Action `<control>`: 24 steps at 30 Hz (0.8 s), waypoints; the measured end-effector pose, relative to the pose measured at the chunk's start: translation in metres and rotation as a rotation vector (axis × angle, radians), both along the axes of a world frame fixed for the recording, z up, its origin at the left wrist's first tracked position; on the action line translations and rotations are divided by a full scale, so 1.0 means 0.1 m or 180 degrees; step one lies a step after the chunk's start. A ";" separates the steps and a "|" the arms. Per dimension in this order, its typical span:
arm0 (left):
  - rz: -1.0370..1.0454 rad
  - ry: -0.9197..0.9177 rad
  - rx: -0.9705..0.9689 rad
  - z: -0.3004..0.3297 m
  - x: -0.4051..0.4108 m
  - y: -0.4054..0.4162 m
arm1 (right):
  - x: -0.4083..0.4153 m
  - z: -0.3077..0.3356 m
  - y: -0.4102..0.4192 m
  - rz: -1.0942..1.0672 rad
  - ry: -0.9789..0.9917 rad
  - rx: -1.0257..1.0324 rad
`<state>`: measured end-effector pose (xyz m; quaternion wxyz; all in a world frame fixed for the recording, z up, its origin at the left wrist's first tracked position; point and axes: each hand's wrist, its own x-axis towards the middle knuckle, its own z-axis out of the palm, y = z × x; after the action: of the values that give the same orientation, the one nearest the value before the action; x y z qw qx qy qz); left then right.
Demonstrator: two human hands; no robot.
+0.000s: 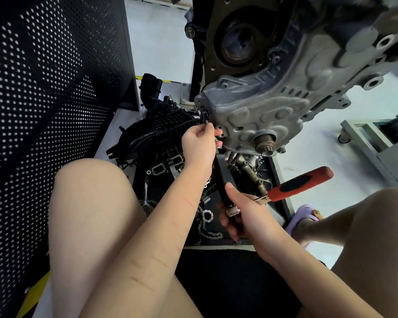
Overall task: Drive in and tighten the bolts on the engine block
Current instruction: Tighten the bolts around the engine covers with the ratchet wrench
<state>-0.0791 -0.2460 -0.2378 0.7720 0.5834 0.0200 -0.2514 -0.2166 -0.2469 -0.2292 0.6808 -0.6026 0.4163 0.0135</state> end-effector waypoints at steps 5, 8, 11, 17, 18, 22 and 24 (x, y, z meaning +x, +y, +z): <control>-0.0083 0.0084 0.0037 0.01 0.03 0.02 | 0.00 0.01 0.00 0.0047 0.0058 0.0054; -0.0104 0.0140 -0.0010 0.02 0.04 0.03 | 0.02 0.04 0.00 0.0034 0.0021 0.0437; -0.0137 0.0268 -0.0122 0.03 0.06 0.04 | 0.04 0.14 -0.02 -0.0050 -0.0252 0.1365; -0.0332 0.0350 -0.0080 0.02 0.10 0.03 | 0.07 0.21 -0.04 -0.0112 -0.0545 0.1975; -0.0431 0.0415 -0.0121 0.01 0.08 0.04 | 0.07 0.22 -0.03 -0.0108 -0.0545 0.1941; -0.0928 0.0916 -0.0521 0.01 -0.03 0.08 | 0.09 0.24 -0.03 -0.0078 -0.0567 0.1891; -0.1038 0.1062 -0.0773 -0.02 -0.14 0.10 | 0.10 0.25 -0.03 -0.0081 -0.0604 0.1944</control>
<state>-0.0928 -0.2356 -0.2393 0.7716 0.4325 0.0223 -0.4658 -0.2067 -0.2498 -0.2041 0.8661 -0.3637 0.3352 0.0731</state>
